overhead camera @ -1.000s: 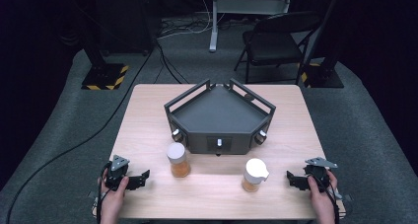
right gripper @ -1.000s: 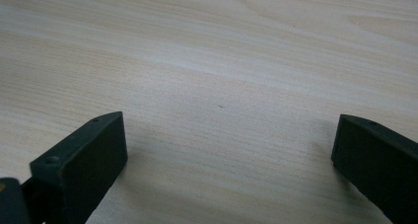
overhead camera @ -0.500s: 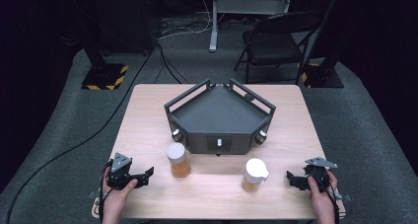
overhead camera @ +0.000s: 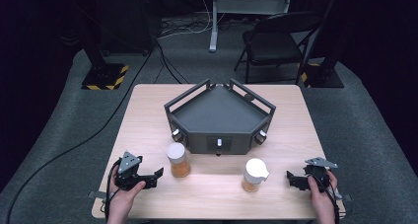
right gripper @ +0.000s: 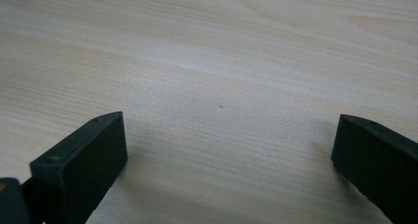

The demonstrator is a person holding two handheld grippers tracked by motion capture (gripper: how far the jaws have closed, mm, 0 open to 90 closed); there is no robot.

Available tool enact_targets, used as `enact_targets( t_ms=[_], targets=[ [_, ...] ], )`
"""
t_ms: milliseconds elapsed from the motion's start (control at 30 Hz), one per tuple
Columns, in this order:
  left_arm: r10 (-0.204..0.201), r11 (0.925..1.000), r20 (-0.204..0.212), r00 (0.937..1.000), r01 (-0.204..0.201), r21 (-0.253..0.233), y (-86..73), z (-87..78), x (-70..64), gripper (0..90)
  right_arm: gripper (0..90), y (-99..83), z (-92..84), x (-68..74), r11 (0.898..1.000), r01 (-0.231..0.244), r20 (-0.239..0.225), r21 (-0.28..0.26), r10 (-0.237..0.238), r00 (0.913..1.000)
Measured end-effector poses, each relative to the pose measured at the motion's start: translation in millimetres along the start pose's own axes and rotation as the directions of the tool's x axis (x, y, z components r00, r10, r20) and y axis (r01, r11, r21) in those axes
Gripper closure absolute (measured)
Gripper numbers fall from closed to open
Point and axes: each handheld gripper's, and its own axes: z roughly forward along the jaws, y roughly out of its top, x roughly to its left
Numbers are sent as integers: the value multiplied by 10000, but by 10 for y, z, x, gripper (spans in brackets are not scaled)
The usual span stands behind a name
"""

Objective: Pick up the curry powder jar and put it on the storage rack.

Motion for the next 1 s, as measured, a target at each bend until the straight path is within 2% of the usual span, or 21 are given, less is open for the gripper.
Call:
enact_targets(
  t_ms=[367, 733, 1000],
  targets=[
    [440, 9990, 389, 9983, -440, 7, 53, 110, -156, 59, 0, 0, -1, -1, 10000, 15, -5, 4, -15, 10000],
    [597, 9979, 633, 9962, -579, -293, 75, 221, -292, 66, 0, -2, -3, -1, 10000, 18, -13, 3, -18, 10000],
    [730, 9971, 708, 9948, -714, -253, 127, 347, -367, 77, 0, -2, -3, -1, 10000, 16, -14, 2, -16, 10000]
  ],
)
